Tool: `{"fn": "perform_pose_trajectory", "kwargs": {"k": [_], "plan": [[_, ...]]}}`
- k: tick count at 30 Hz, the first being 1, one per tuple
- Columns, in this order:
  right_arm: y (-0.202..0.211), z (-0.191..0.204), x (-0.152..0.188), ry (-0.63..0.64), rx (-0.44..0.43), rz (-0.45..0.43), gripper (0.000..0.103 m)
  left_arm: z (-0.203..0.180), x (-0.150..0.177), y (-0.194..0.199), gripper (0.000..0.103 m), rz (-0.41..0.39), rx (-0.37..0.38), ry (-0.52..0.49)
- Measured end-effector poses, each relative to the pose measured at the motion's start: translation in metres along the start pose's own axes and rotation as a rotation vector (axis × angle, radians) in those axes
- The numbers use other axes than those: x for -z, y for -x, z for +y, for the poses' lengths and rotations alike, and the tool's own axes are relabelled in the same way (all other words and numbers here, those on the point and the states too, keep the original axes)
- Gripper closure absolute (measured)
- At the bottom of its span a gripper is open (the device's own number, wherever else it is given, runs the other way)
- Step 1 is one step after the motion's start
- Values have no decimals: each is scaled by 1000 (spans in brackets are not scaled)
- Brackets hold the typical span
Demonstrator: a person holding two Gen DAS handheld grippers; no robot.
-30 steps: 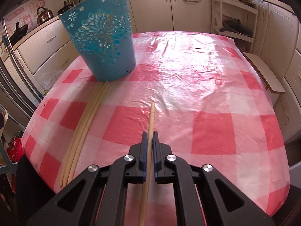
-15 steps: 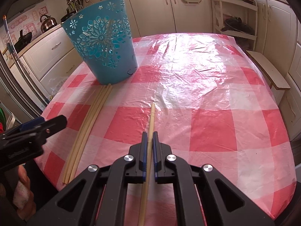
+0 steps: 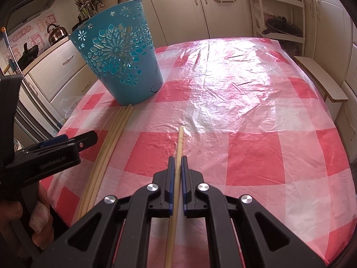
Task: Organize utensils
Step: 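Close the left tool on a loose wooden stick while right tool holds its stick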
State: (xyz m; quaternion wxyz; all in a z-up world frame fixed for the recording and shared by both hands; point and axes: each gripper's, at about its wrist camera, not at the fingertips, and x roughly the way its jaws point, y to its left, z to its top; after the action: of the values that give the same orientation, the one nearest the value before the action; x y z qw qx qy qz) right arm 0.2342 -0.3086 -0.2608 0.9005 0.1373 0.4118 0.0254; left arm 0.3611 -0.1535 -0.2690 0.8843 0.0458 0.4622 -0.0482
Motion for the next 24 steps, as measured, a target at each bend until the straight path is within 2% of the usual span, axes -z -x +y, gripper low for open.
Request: {"fn": "perform_pose_trajectory", "kwargs": {"k": [4, 19, 24], "plan": [[0, 0, 0, 3, 1, -3, 97, -2, -2, -9, 26, 21, -11, -28], [-2, 0, -1, 3, 0, -4, 96, -8, 2, -8, 27, 16, 3, -47], [-2, -1, -1, 1, -1, -3, 96, -1, 6, -10, 35, 39, 7, -31]]}}
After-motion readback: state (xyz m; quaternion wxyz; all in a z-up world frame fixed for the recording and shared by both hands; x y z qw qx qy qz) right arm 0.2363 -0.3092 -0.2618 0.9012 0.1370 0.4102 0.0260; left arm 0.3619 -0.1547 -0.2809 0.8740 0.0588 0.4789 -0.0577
